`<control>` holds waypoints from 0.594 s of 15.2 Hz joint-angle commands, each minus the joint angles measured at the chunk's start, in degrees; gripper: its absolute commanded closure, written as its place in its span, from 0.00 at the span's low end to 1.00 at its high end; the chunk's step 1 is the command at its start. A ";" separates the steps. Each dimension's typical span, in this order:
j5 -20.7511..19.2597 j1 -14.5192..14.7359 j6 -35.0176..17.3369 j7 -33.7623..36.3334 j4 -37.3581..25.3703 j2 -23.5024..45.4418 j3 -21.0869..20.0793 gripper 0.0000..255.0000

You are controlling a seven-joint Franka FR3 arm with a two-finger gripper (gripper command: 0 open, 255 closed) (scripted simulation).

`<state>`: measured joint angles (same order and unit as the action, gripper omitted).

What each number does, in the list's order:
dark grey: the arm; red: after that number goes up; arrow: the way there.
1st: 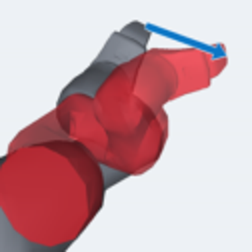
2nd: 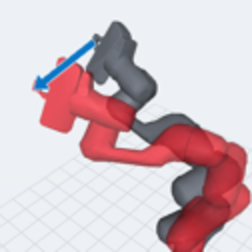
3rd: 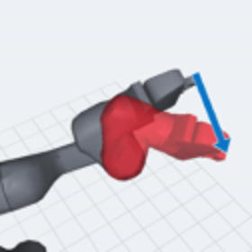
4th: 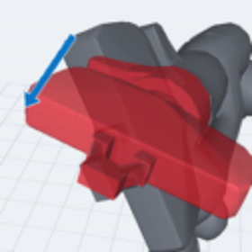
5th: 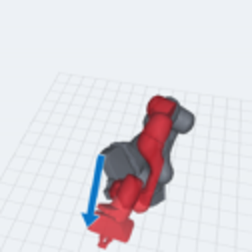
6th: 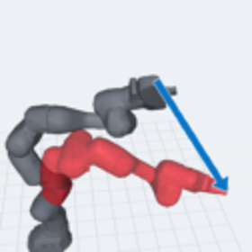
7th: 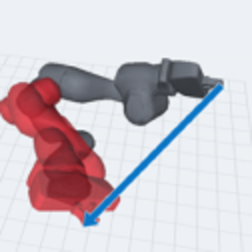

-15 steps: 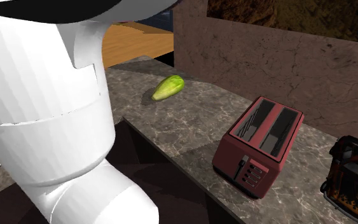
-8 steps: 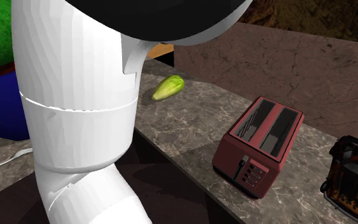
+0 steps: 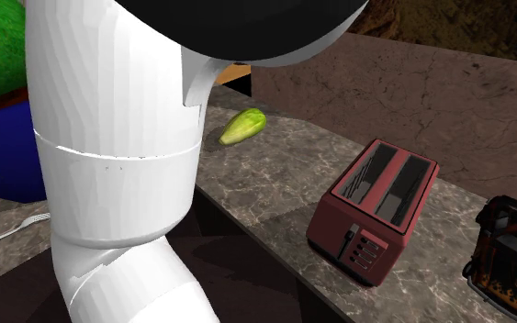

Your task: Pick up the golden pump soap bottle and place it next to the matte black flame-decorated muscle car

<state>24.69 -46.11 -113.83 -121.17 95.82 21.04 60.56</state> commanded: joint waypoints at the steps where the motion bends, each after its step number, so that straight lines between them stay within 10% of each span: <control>1: 0.44 0.03 -1.26 -0.31 1.06 0.29 -0.26 1.00; 9: 2.92 -0.63 -6.31 -2.23 5.20 2.13 -1.81 1.00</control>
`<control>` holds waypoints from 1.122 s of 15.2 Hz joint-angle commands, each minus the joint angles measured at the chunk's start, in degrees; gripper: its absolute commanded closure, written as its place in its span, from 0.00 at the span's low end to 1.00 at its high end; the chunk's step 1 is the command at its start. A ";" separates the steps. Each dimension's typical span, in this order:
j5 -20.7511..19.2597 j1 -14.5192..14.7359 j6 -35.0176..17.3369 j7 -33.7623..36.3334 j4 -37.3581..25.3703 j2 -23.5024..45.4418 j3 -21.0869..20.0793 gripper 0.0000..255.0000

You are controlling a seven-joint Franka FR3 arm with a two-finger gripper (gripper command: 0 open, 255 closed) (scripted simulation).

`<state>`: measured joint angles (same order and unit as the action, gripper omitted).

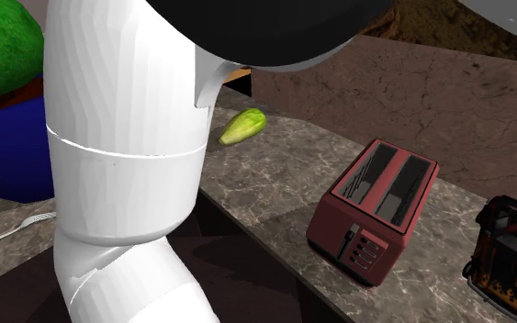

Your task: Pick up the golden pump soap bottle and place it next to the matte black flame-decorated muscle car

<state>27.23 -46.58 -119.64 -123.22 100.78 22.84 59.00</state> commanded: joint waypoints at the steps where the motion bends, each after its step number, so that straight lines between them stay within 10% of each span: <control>1: 0.75 -0.30 -1.10 -0.45 0.68 0.60 -0.50 1.00; 17: 4.14 -1.78 -5.77 -2.88 3.80 3.25 -2.83 1.00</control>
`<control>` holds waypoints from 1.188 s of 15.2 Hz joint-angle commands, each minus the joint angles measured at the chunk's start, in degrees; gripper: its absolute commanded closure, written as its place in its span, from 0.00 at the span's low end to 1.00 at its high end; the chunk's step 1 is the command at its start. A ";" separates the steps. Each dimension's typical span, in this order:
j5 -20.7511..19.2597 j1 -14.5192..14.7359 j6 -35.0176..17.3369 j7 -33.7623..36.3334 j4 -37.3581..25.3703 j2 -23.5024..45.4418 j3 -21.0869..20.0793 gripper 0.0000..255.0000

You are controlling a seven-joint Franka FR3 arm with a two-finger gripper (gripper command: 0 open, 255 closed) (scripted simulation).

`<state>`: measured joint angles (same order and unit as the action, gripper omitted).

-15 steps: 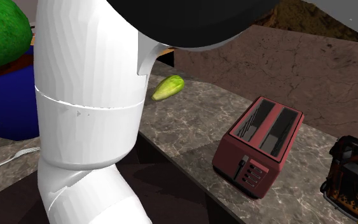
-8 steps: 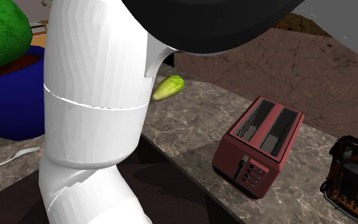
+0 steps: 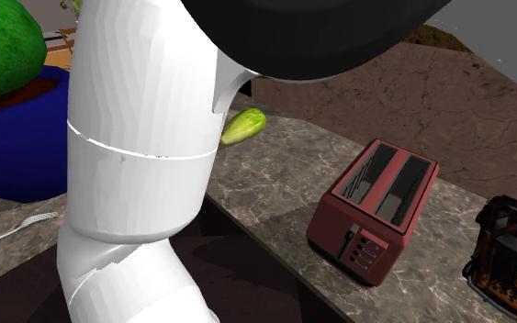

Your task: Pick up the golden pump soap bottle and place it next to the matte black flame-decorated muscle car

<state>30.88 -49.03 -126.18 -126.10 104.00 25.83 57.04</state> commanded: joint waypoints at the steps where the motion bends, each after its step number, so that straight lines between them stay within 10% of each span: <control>1: 1.12 0.30 0.57 0.00 0.20 1.05 -1.48 0.00; 18: -4.48 3.77 5.25 2.93 -1.01 -4.38 2.78 0.00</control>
